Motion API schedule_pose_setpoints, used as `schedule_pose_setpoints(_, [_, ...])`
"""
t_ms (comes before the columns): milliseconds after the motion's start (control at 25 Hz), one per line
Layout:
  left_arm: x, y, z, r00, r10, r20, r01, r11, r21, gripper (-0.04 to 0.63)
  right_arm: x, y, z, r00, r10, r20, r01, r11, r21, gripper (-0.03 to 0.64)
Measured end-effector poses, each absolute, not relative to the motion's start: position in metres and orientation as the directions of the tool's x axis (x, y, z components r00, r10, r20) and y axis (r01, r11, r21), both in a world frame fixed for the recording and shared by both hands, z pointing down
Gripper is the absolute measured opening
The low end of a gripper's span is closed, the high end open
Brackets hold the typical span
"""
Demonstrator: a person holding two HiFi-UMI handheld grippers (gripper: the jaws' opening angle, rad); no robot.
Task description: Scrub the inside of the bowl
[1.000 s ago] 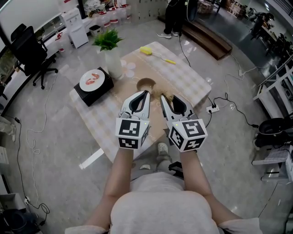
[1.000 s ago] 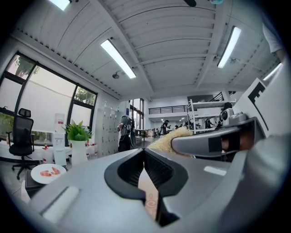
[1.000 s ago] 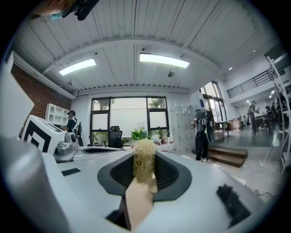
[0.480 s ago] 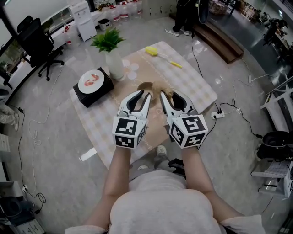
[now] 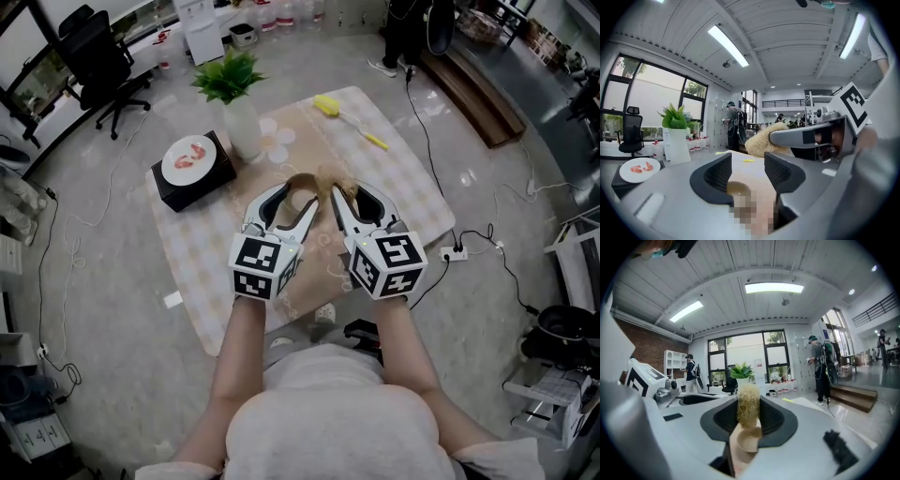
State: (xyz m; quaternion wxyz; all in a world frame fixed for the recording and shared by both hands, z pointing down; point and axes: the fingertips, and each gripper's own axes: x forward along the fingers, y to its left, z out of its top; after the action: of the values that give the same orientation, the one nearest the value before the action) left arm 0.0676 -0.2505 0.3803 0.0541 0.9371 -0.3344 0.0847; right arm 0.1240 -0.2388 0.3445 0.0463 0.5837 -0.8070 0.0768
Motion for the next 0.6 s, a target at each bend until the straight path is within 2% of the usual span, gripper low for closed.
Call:
schedule_pose_setpoints(240, [0.076,-0.259,0.4,0.733,-0.629,0.26,-0.664,-0.745,0.068,0.324,0.13,-0.257,0.352,-0.397,-0.901,0.177,-0.918,0.389,-0.081,0.103])
schedule_pose_setpoints(360, [0.083,-0.261,0.41,0.724,-0.628,0.285,-0.667,-0.742,0.062,0.408,0.135,-0.263,0.358,-0.434,-0.88,0.19,-0.901,0.426,-0.087,0.103])
schedule_pose_setpoints(600, [0.092,-0.264,0.423,0.711,-0.633,0.306,-0.679,-0.731,0.064,0.447,0.142,-0.275,0.371,-0.48,-0.854,0.2,-0.877,0.466,-0.117,0.103])
